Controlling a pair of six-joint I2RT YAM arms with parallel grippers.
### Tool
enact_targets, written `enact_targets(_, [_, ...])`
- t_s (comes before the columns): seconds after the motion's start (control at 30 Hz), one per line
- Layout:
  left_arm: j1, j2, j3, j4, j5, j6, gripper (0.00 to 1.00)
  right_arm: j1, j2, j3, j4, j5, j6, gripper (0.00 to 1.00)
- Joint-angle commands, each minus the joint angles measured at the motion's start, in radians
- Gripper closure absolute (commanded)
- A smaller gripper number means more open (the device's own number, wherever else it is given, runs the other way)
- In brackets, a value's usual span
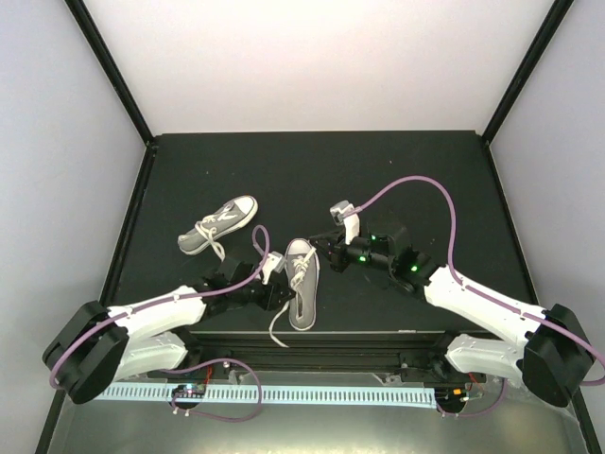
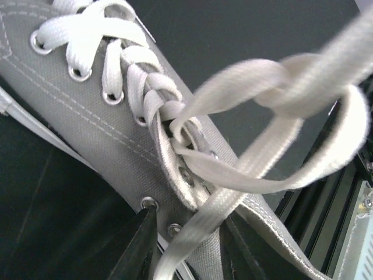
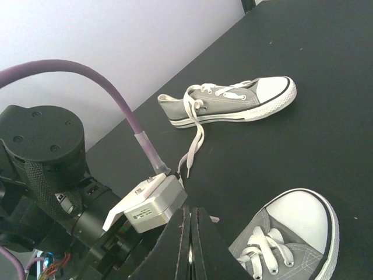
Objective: Tie the shoes
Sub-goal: Tie the shoelace on the shoe.
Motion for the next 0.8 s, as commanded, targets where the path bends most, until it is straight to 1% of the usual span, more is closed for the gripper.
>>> enact_targets(0.0, [-0.009, 0.012, 0.040, 0.056, -0.011, 0.005, 0.71, -0.008, -0.023, -0.010, 0.014, 0.030, 0.001, 0.98])
enact_targets(0.07, [-0.010, 0.016, 0.037, 0.061, -0.011, 0.005, 0.77, -0.007, -0.028, -0.012, 0.011, 0.035, 0.001, 0.98])
enact_targets(0.13, [-0.009, 0.022, 0.037, 0.062, -0.006, 0.007, 0.81, -0.008, -0.032, -0.016, 0.010, 0.040, 0.001, 0.98])
enact_targets(0.23, [-0.009, 0.025, 0.034, 0.071, 0.006, 0.001, 0.91, -0.009, -0.034, -0.027, 0.015, 0.047, 0.004, 0.98])
enact_targets(0.3, [-0.010, 0.014, 0.036, 0.058, -0.012, -0.002, 0.97, -0.011, -0.037, -0.035, 0.008, 0.060, 0.006, 0.98])
enact_targets(0.33, [-0.009, 0.008, 0.038, 0.047, -0.028, -0.002, 0.98, -0.013, -0.040, -0.035, -0.001, 0.067, 0.005, 0.98])
enact_targets(0.6, [-0.002, -0.074, 0.059, -0.089, -0.155, -0.024, 0.98, -0.053, -0.087, -0.066, -0.066, 0.161, 0.040, 0.98])
enact_targets(0.77, [0.018, -0.143, 0.051, -0.168, -0.217, -0.043, 0.99, -0.127, -0.132, -0.126, -0.080, 0.182, 0.084, 0.99])
